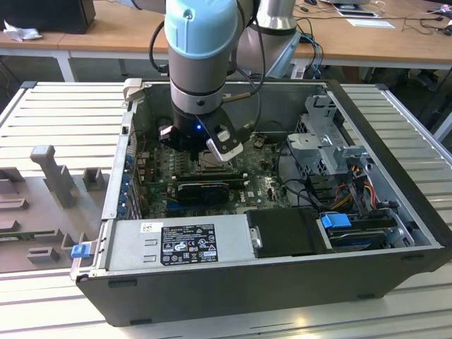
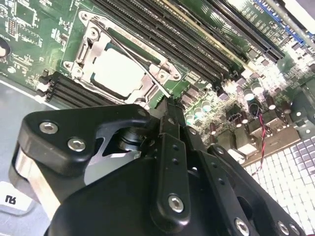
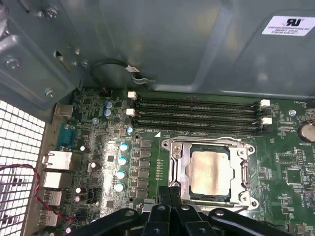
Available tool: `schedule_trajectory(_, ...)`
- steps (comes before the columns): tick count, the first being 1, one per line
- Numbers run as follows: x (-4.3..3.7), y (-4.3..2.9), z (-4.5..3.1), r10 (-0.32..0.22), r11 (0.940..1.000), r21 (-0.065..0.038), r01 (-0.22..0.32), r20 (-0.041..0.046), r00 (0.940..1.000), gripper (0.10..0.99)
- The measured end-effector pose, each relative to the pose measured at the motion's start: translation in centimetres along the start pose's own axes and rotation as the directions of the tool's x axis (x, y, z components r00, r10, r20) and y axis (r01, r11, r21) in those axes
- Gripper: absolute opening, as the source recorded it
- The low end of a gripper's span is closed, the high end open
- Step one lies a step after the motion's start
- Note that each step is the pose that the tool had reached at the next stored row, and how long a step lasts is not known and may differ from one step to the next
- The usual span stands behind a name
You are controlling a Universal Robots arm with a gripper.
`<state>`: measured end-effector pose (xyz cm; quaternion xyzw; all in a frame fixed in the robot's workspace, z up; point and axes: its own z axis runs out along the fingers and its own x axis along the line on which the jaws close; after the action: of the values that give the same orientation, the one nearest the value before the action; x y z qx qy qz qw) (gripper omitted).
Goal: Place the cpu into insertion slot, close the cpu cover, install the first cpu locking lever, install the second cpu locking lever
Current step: 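Install the second cpu locking lever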
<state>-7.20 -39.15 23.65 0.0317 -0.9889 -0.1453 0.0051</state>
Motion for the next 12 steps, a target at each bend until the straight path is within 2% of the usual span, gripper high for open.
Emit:
schedule_trajectory(4, -0.06, 0.00, -0.02, 0.000, 1.0000, 0.000, 0.000, -0.0001, 1.0000, 0.106)
schedule_trajectory(7, -0.49, -0.03, -0.03, 0.000, 1.0000, 0.000, 0.000, -0.0001, 1.0000, 0.106)
schedule_trajectory(12, -0.75, -0.04, -0.03, 0.000, 1.0000, 0.000, 0.000, 0.0000, 1.0000, 0.106)
